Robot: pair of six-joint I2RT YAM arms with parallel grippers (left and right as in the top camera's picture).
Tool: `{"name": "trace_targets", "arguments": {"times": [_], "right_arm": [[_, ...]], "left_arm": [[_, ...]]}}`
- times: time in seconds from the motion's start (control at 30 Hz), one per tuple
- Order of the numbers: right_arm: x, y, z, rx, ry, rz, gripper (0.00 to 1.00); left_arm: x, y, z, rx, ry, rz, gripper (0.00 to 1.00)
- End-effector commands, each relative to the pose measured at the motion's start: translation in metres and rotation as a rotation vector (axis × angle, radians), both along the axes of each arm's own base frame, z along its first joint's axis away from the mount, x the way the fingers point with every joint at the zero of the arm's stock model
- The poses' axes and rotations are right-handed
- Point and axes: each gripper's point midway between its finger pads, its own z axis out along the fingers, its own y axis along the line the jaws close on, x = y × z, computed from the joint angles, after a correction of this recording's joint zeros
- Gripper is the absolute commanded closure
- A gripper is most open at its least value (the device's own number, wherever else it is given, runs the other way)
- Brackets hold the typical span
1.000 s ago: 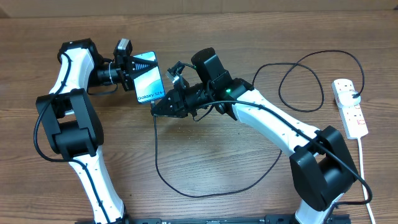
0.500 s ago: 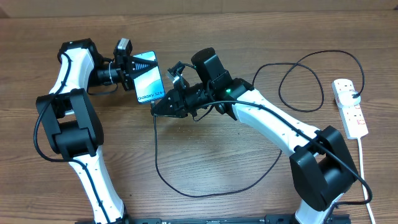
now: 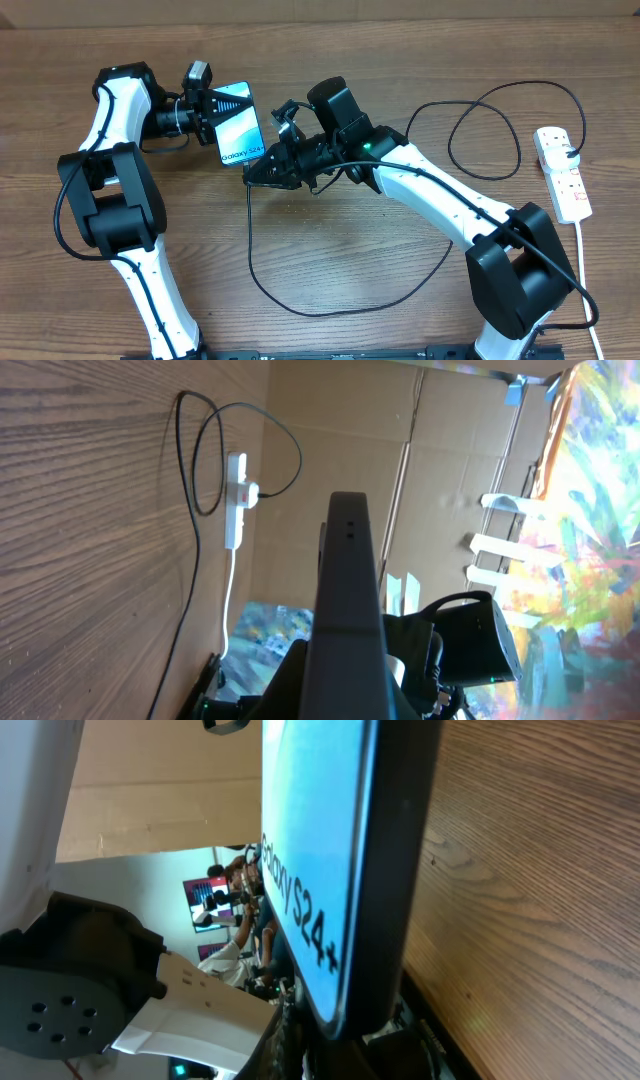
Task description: Plug charger to phone and switch on socket
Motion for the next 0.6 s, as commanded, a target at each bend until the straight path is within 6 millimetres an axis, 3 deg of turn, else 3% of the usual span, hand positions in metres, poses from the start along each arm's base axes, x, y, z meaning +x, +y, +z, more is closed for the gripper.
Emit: {"name": "trace_targets", "arguments": {"times": [0.0,0.23,0.57], "right_arm": [[0.012,-0.002,0.002,-0.017,-0.005,-0.064,0.96],[0.016,0.001,0.009,0.01,-0.01,-0.075,0.96],[-0.01,0.0,0.024,0.107,-0.005,0.088,0.96]], "left_arm": [[0.003,-0.002,0.017,-0.035,-0.027,0.016,0.96],[0.003,-0.002,0.017,-0.035,-0.03,0.016,0.96],[0.004,-0.002,0.017,-0.032,-0.044,0.016,0.96]]}}
